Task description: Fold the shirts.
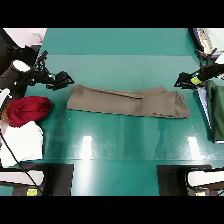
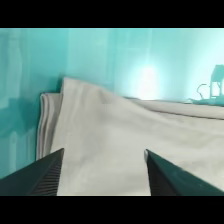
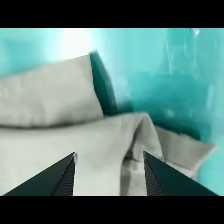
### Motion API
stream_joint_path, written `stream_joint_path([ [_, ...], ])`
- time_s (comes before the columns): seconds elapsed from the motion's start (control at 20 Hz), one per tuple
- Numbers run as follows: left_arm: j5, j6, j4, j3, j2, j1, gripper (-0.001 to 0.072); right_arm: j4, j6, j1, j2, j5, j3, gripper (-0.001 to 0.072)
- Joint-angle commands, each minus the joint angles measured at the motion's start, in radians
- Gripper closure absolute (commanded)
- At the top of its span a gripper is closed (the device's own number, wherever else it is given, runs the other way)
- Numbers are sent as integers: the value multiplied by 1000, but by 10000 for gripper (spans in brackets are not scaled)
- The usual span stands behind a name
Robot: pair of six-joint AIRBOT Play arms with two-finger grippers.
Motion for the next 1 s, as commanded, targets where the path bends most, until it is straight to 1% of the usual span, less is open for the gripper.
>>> stream_joint_path([
  [0.0, -126, 3, 6, 84, -4, 2, 110, 161, -75, -81, 10, 57, 8, 227],
  [0.05, -159, 2, 5, 100, -2, -1, 111, 161, -100, -114, 28, 102, 8, 227],
  [0.1, -178, 3, 1, 105, 4, -2, 277, 159, -122, -145, 43, 147, 8, 227],
  [0.15, -186, 8, -14, 105, 4, -3, 603, 158, -149, -176, 55, 187, 8, 227],
  [0.2, -187, 29, -19, 105, 4, -10, 681, 159, -161, -210, 64, 223, 8, 226],
  [0.3, -193, 28, -21, 105, 4, -45, 681, 180, -168, -274, 67, 255, 4, 226],
  [0.35, -195, 28, -21, 105, 4, -74, 681, 212, -173, -307, 67, 251, -14, 186],
  [0.4, -195, 29, -21, 105, 4, -104, 681, 251, -194, -338, 67, 252, -49, 83],
  [0.45, -195, 28, -21, 105, 4, -138, 681, 274, -218, -361, 67, 253, -95, 25],
  [0.6, -183, 29, -21, 105, 4, -240, 682, 283, -276, -417, 66, 204, -263, 15],
  [0.7, -167, 28, -20, 105, 4, -296, 681, 291, -359, -420, 66, 145, -354, 15],
  [0.8, -149, 28, -19, 104, 4, -341, 681, 372, -467, -412, 66, 101, -421, 15],
  [0.85, -140, 28, -18, 103, 4, -362, 681, 407, -502, -404, 66, 71, -446, 15],
  [0.95, -121, 27, -17, 103, 4, -392, 681, 416, -532, -383, 55, 25, -465, 16],
])
